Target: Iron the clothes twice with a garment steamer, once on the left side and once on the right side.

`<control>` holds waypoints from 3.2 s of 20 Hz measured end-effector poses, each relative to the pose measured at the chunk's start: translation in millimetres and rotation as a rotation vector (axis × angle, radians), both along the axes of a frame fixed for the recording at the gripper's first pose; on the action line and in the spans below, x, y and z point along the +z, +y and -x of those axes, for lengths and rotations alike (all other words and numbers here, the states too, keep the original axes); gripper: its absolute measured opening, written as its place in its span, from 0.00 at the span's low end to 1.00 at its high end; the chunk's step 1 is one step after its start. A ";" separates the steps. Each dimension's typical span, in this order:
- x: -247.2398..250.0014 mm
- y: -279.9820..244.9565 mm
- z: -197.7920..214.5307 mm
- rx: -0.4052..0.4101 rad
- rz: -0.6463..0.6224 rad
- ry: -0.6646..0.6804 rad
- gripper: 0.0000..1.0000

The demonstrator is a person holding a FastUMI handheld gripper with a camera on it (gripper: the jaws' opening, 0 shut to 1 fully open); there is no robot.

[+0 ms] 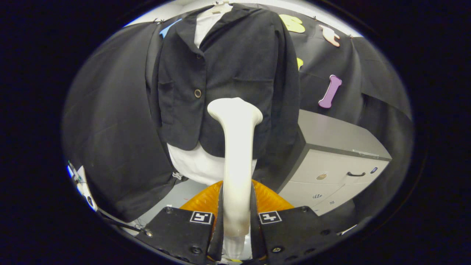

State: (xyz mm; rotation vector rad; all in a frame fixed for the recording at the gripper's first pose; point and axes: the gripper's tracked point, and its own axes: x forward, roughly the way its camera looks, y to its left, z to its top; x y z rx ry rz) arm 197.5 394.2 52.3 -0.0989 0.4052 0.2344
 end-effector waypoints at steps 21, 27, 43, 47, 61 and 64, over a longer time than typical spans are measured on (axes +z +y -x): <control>261.1 156.4 33.7 0.210 -0.022 -0.454 0.32; 275.8 209.4 2.9 0.243 -0.018 -0.448 0.32; 197.9 210.5 -24.0 0.249 0.087 -0.345 0.33; 173.6 205.2 -18.1 0.256 0.110 -0.307 0.33; 94.7 174.0 -13.1 0.247 0.139 -0.170 0.32; 73.5 169.1 -14.3 0.243 0.152 -0.140 0.32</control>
